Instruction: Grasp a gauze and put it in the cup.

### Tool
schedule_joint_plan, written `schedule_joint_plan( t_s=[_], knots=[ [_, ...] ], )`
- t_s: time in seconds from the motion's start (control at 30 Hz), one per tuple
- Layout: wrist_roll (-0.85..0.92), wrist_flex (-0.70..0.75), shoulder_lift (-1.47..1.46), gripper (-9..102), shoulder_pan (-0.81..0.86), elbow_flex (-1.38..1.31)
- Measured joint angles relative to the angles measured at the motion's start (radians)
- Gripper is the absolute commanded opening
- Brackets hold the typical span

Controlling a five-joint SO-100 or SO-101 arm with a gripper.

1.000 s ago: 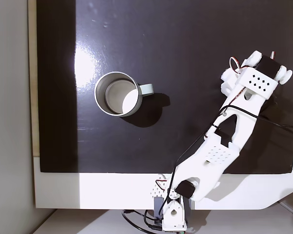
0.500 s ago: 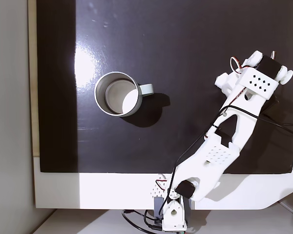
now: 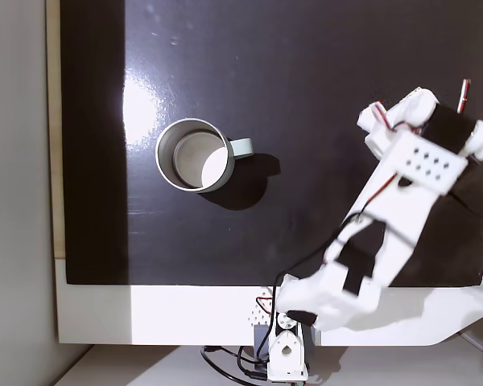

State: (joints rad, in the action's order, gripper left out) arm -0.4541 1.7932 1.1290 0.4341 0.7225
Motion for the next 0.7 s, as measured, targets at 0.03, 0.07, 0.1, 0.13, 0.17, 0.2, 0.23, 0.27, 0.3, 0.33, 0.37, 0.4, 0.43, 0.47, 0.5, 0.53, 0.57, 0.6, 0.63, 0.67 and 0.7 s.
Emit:
schedule_joint_plan(
  t_s=[0.03, 0.07, 0.1, 0.13, 0.17, 0.2, 0.23, 0.27, 0.3, 0.33, 0.37, 0.4, 0.43, 0.47, 0.5, 0.53, 0.57, 0.6, 0.63, 0.67, 0.7],
  knots=[
    [0.0, 0.0, 0.052, 1, -0.011, 0.02],
    [0.0, 0.0, 0.101, 0, -0.021, 0.038],
    [0.0, 0.0, 0.149, 0, -0.032, 0.054],
    [0.0, 0.002, 0.193, 0, -0.044, 0.067],
    [0.0, 0.002, 0.233, 0, -0.055, 0.075],
    [0.0, 0.003, 0.268, 0, -0.067, 0.083],
    [0.0, 0.005, 0.298, 0, -0.08, 0.084],
    [0.0, 0.005, 0.325, 0, -0.097, 0.084],
    [0.0, 0.005, 0.345, 0, -0.115, 0.084],
    [0.003, 0.005, 0.362, 0, -0.137, 0.084],
    [0.003, 0.005, 0.371, 0, -0.163, 0.084],
    [0.003, 0.006, 0.377, 0, -0.192, 0.084],
    [0.003, 0.006, 0.377, 0, -0.222, 0.08],
    [0.003, 0.006, 0.377, 0, -0.255, 0.071],
    [0.003, 0.006, 0.377, 0, -0.29, 0.06],
    [0.003, 0.006, 0.377, 0, -0.325, 0.049],
    [0.008, 0.006, 0.377, 0, -0.362, 0.035],
    [0.015, 0.006, 0.377, 0, -0.402, 0.02],
    [0.026, 0.008, 0.377, 0, -0.44, 0.006],
    [0.035, 0.008, 0.377, 0, -0.48, -0.008],
    [0.046, 0.008, 0.377, 0, -0.517, -0.018]
  ],
)
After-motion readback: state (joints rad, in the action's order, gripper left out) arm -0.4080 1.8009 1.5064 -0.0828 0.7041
